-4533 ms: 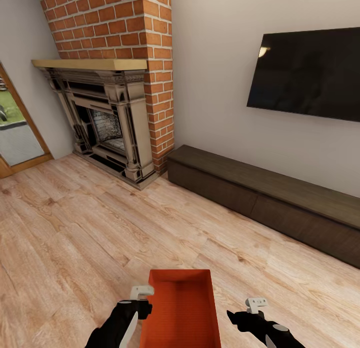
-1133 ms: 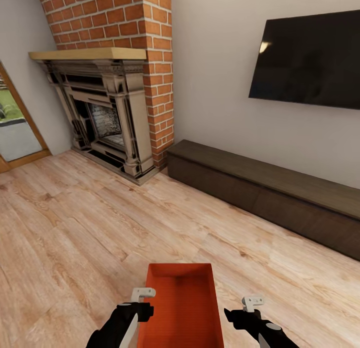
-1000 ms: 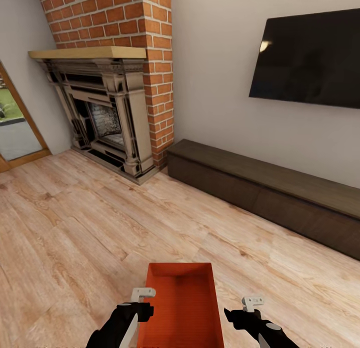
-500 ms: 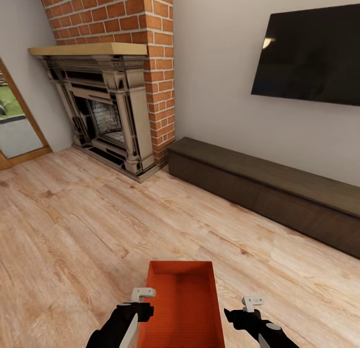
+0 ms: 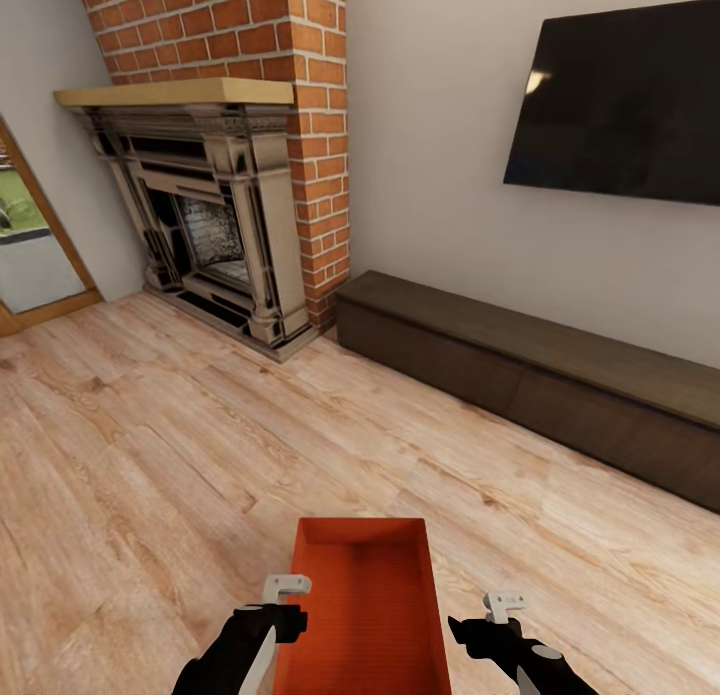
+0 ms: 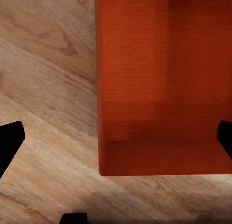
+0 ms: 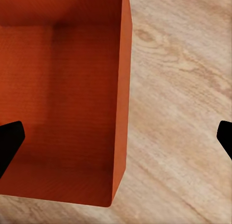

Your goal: Move the two storage containers from the living room to the garage. In the garage, place one container on the floor and stack the other container on top of it (either order is fine).

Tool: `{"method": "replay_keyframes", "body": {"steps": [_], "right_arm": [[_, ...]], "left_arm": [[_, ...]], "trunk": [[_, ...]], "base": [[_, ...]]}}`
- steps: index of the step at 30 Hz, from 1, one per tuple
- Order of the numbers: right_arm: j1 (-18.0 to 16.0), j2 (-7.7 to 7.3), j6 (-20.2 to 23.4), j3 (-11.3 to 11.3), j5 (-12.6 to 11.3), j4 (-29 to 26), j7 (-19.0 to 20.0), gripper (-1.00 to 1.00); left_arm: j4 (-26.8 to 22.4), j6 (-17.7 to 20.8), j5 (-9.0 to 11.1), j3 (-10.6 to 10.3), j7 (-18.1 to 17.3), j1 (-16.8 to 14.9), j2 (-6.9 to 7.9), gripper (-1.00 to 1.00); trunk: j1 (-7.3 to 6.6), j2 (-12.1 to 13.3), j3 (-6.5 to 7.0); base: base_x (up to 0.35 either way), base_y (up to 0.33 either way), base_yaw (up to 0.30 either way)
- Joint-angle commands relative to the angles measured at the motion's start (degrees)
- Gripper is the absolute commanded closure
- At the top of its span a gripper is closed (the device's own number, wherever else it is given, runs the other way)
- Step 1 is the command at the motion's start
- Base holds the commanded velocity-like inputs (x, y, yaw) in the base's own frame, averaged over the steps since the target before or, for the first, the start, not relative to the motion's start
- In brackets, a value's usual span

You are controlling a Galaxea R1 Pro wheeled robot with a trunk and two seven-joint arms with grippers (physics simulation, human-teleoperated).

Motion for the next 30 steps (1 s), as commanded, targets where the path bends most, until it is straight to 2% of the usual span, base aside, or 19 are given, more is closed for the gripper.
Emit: {"method": "replay_keyframes", "body": {"steps": [1,30], "right_arm": [[-0.02,-0.07,0.02,0.45,-0.59,-0.02,0.00,-1.00],[-0.02,-0.07,0.02,0.47,-0.58,0.06,0.08,-1.00]], "left_arm": [[-0.10,0.29,-0.59,0.34,-0.16,-0.02,-0.08,-1.00],[-0.10,0.32,-0.59,0.34,-0.16,-0.03,-0.08,-1.00]], "trunk": [[-0.01,-0.02,-0.12],[-0.01,-0.02,-2.71]], "base": [[0.000,0.000,0.000],[0.000,0.000,0.000]]}}
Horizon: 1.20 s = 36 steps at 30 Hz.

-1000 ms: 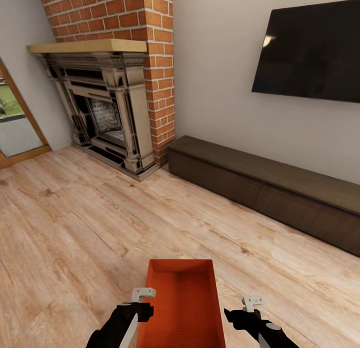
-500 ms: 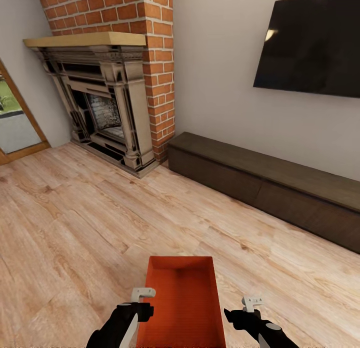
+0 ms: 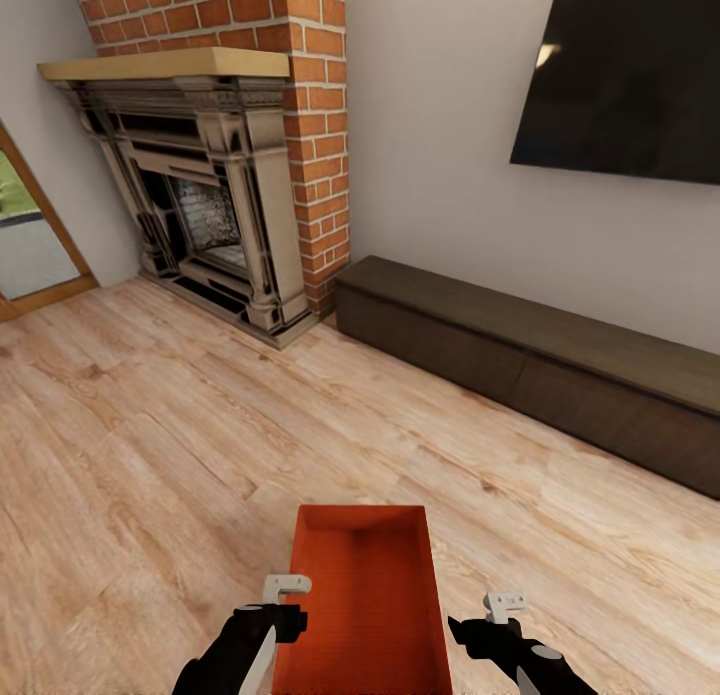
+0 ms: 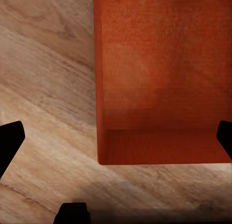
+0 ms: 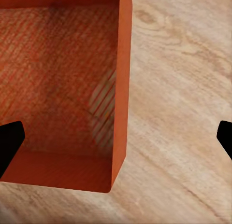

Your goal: Move the two storage containers from the living room to the garage. In the garage, place one container on the floor and stack the other container on top of it (either order is fine).

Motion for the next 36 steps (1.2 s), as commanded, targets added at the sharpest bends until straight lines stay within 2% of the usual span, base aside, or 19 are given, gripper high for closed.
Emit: {"method": "replay_keyframes", "body": {"steps": [1,16,36], "right_arm": [[-0.02,-0.05,0.02,0.47,-0.59,-0.01,0.01,-1.00],[-0.02,0.10,0.02,0.53,-0.55,-0.03,0.02,-1.00],[-0.02,0.10,-0.06,0.53,-0.47,-0.02,0.02,-1.00]], "left_arm": [[-0.10,0.29,-0.59,0.34,-0.16,0.00,-0.08,-1.00],[-0.10,0.35,-0.59,0.34,-0.16,0.01,-0.08,-1.00],[-0.07,0.35,-0.59,0.34,-0.16,0.01,-0.08,-1.00]], "trunk": [[-0.01,-0.02,-0.13],[-0.01,-0.02,-1.38],[0.21,-0.42,-1.66]], "base": [[0.000,0.000,0.000],[0.000,0.000,0.000],[0.000,0.000,0.000]]}}
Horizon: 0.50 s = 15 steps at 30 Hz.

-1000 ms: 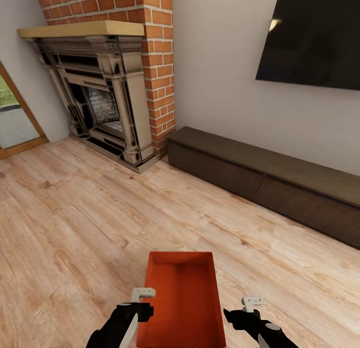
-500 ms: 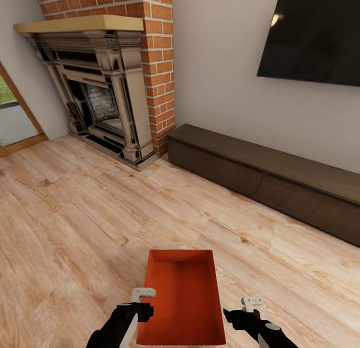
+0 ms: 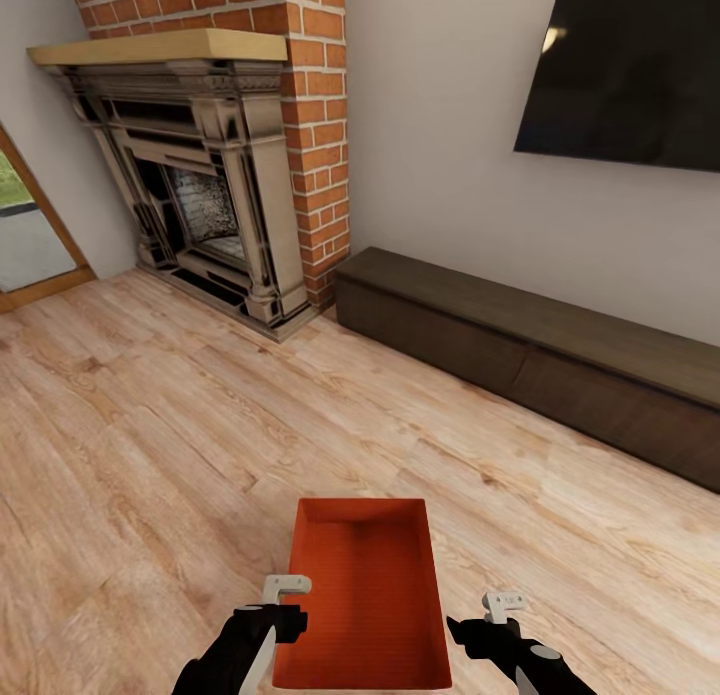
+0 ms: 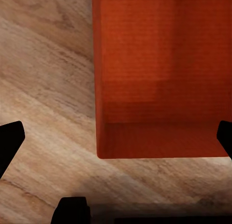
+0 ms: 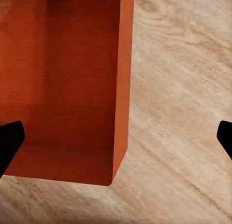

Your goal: Move the two storage containers from the living room to the garage. In the garage, place one container on the floor and stack the other container on top of it (either order is fine).

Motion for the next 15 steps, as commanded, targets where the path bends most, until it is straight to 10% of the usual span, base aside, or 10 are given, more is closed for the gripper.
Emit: {"method": "replay_keyframes", "body": {"steps": [1,15], "right_arm": [[-0.02,-0.07,0.01,0.46,-0.59,-0.01,0.00,-1.00],[-0.02,0.18,0.00,0.54,-0.59,-0.01,0.09,-1.00]], "left_arm": [[-0.10,0.31,-0.59,0.34,-0.16,-0.02,-0.08,-1.00],[0.04,0.71,-0.72,0.34,0.17,-0.04,-0.08,-1.00]], "trunk": [[0.22,-0.43,-0.23],[3.29,-6.05,-2.74]], "base": [[0.000,0.000,0.000],[0.000,0.000,0.000]]}}
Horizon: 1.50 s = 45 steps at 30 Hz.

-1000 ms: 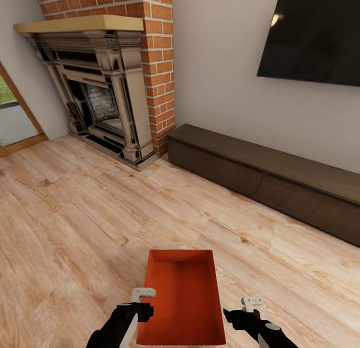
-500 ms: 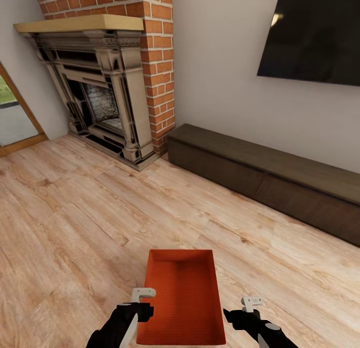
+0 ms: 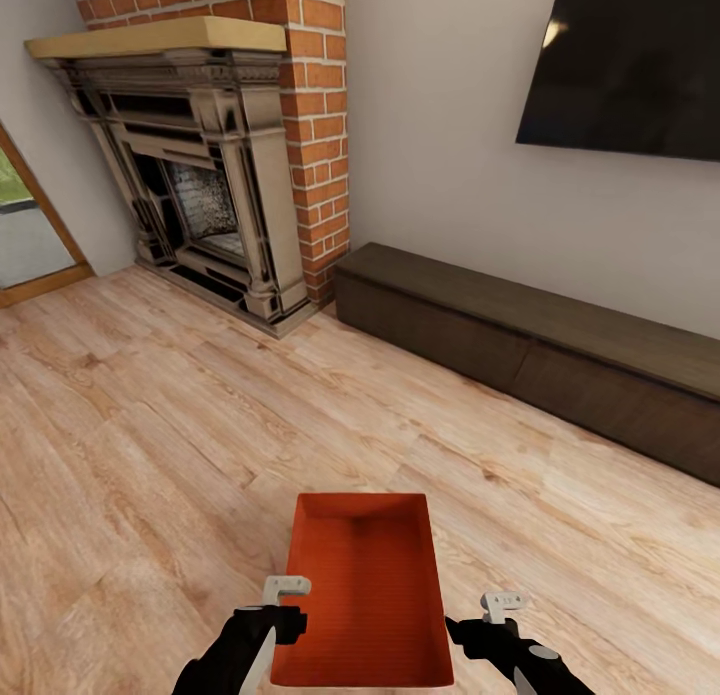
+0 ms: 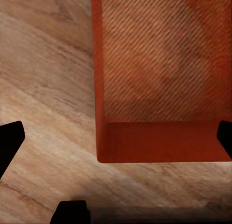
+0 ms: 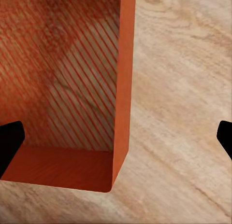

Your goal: Move the two storage containers from the living room to the garage. In the garage, place one container on the floor and stack the other container on top of it (either order is fine).

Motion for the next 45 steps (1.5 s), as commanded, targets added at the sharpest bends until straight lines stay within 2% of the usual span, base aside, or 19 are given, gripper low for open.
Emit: {"method": "replay_keyframes", "body": {"steps": [1,45], "right_arm": [[-0.02,-0.04,0.01,0.47,-0.59,-0.02,0.00,-1.00],[-0.02,0.11,0.01,0.49,-0.59,-0.02,0.00,-1.00]], "left_arm": [[-0.09,0.26,-0.60,0.34,-0.12,-0.01,-0.09,-1.00],[-0.35,-0.31,-0.45,0.43,0.04,0.02,-0.09,-1.00]], "trunk": [[0.00,-0.03,-0.05],[0.00,-0.03,-0.05]], "base": [[0.000,0.000,0.000],[0.000,0.000,0.000]]}}
